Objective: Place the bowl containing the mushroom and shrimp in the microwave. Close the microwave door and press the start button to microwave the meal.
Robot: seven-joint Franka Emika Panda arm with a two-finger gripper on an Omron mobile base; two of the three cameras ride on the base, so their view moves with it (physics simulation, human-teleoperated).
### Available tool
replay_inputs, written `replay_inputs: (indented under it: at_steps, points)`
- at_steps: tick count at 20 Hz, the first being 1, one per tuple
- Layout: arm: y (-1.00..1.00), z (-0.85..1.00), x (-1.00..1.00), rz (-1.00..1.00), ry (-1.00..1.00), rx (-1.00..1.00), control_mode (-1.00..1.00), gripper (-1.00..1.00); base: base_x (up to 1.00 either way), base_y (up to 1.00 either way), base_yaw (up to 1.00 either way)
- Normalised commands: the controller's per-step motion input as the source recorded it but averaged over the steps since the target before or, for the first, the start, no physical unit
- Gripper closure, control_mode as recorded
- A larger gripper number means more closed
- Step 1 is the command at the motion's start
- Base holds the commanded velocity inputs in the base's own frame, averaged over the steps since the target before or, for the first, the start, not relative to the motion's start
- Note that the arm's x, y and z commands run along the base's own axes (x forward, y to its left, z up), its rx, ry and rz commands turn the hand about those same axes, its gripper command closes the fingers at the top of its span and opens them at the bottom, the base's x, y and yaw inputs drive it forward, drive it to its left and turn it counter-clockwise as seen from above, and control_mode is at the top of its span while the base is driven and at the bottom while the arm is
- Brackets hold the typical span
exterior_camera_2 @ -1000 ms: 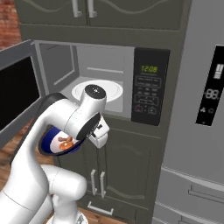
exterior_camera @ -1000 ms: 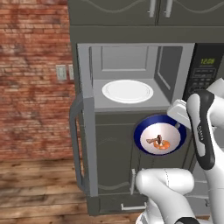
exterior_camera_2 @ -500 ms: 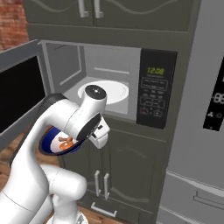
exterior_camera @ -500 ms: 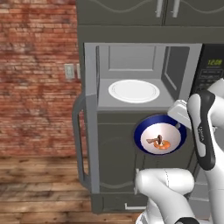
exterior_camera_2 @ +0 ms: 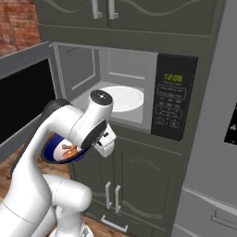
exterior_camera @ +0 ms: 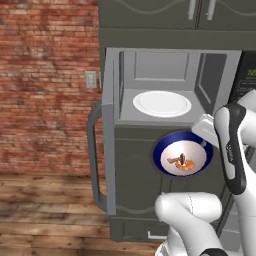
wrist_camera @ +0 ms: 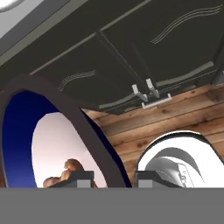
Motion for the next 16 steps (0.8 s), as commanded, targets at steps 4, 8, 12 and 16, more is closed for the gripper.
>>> replay_inputs:
  at_steps: [4, 8, 12, 16]
  points:
    - [0.00, 0.00, 0.00, 0.00, 0.00, 0.00, 1.00, 1.00, -0.05, 0.00, 0.19]
    - [0.00, 0.00, 0.00, 0.00, 0.00, 0.00, 1.00, 1.00, -0.07, 0.00, 0.19]
    - [0.00, 0.00, 0.00, 0.00, 0.00, 0.00, 1.00, 1.00, -0.01, 0.00, 0.16]
    - [0.00, 0.00, 0.00, 0.02, 0.00, 0.00, -1.00, 1.00, 0.00, 0.00, 0.05]
